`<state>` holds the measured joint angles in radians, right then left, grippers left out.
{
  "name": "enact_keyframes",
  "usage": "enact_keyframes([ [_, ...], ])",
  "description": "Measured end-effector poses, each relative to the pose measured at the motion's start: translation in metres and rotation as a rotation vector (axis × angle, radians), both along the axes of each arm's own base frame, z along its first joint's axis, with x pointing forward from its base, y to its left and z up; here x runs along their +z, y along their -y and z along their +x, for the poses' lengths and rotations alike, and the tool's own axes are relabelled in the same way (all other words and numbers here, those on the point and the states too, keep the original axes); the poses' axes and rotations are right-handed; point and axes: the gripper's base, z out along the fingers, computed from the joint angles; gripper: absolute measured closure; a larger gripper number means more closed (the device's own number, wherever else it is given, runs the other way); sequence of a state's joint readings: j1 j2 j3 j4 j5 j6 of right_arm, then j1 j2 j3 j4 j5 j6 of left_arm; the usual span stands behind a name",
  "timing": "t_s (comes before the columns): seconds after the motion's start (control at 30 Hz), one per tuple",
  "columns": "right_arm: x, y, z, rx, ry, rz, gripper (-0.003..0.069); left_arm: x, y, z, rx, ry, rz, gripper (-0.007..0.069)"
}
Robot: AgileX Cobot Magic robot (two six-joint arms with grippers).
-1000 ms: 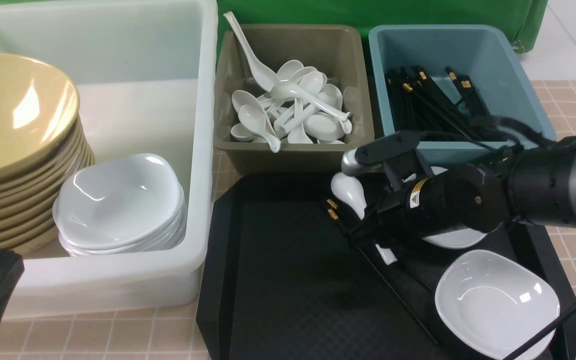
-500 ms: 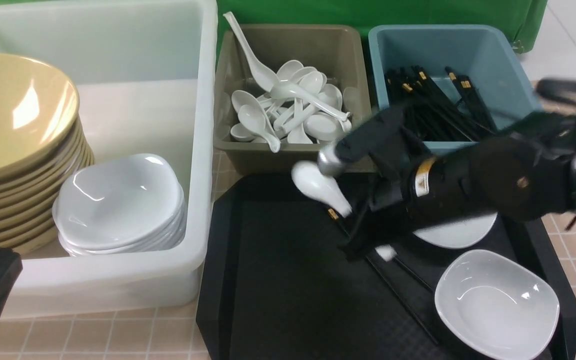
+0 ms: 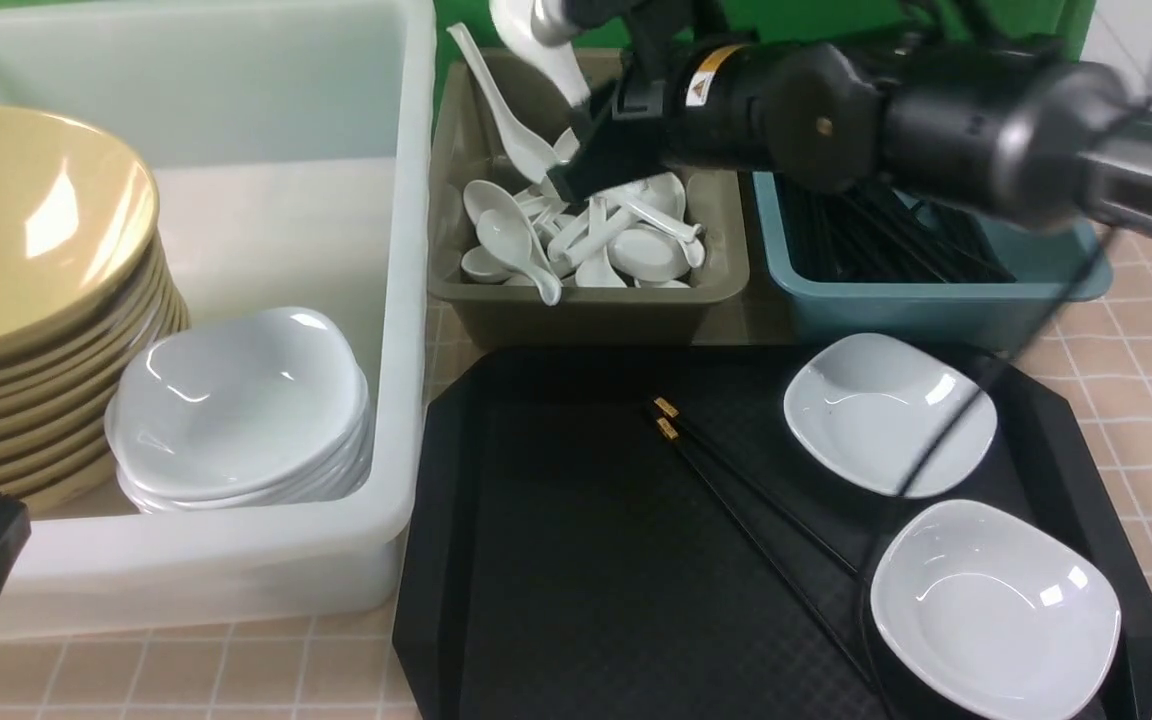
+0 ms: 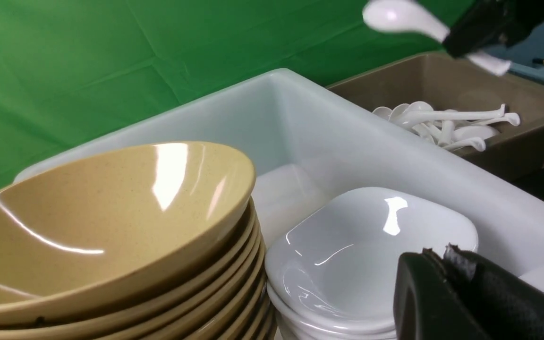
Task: On brown table put chopsticks spoon bowls plates into blue grey white boxes.
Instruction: 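Place the white spoon into the bin of spoons with the right gripper, then reach for and grasp the small white dish on the black tray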
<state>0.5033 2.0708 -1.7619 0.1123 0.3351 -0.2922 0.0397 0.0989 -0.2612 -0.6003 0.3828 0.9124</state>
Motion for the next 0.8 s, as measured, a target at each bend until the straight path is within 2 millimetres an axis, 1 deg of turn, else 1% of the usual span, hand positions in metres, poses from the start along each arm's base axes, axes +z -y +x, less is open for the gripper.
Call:
enact_keyframes([
  [0.03, -0.002, 0.003, 0.005, -0.011, -0.051, -0.014, 0.0434, 0.000, 0.000, 0.000, 0.000, 0.000, 0.000, 0.0617],
  [0.1, 0.003, 0.008, 0.009, -0.025, -0.118, -0.028, 0.0385, 0.000, 0.000, 0.000, 0.000, 0.000, 0.001, 0.0617],
  [0.17, 0.022, 0.015, 0.007, -0.031, -0.155, -0.040, 0.0333, 0.000, 0.000, 0.000, 0.000, 0.000, 0.001, 0.0617],
  [0.23, 0.051, 0.024, -0.002, -0.030, -0.157, -0.054, 0.0311, 0.000, 0.000, 0.000, 0.001, -0.001, -0.001, 0.0617],
  [0.27, 0.054, 0.025, -0.004, -0.029, -0.156, -0.058, 0.0311, 0.000, 0.000, 0.000, 0.001, -0.001, -0.001, 0.0617],
  [0.33, 0.094, 0.042, -0.025, -0.034, -0.115, -0.130, 0.0321, 0.000, 0.000, -0.001, 0.002, 0.001, -0.020, 0.0617],
  [0.4, 0.123, 0.061, -0.044, -0.073, -0.086, -0.196, 0.0349, 0.001, 0.000, -0.003, 0.002, 0.014, -0.023, 0.0617],
  [0.43, 0.132, 0.070, -0.051, -0.093, -0.080, -0.219, 0.0361, 0.001, 0.000, -0.004, 0.002, 0.024, -0.023, 0.0617],
  [0.47, 0.141, 0.083, -0.062, -0.119, -0.083, -0.243, 0.0380, 0.002, 0.000, -0.006, 0.002, 0.035, -0.024, 0.0617],
  [0.5, 0.145, 0.091, -0.069, -0.135, -0.093, -0.256, 0.0393, 0.002, 0.000, -0.007, 0.002, 0.044, -0.024, 0.0617],
  [0.57, 0.145, 0.111, -0.087, -0.174, -0.141, -0.279, 0.0413, 0.003, 0.000, -0.010, 0.002, 0.062, -0.025, 0.0617],
  [0.6, 0.138, 0.118, -0.094, -0.186, -0.184, -0.298, 0.0416, 0.003, 0.000, -0.011, 0.002, 0.070, -0.024, 0.0617],
  [0.7, 0.093, 0.137, -0.114, -0.205, -0.372, -0.392, 0.0412, 0.004, 0.000, -0.013, 0.002, 0.084, -0.025, 0.0617],
  [0.73, 0.085, 0.140, -0.117, -0.209, -0.405, -0.406, 0.0410, 0.004, 0.000, -0.013, 0.002, 0.086, -0.027, 0.0617],
  [0.77, 0.053, 0.146, -0.124, -0.209, -0.510, -0.453, 0.0401, 0.004, 0.000, -0.014, 0.002, 0.087, -0.033, 0.0617],
  [0.8, 0.031, 0.149, -0.130, -0.209, -0.573, -0.477, 0.0389, 0.004, 0.000, -0.014, 0.002, 0.086, -0.041, 0.0617],
])
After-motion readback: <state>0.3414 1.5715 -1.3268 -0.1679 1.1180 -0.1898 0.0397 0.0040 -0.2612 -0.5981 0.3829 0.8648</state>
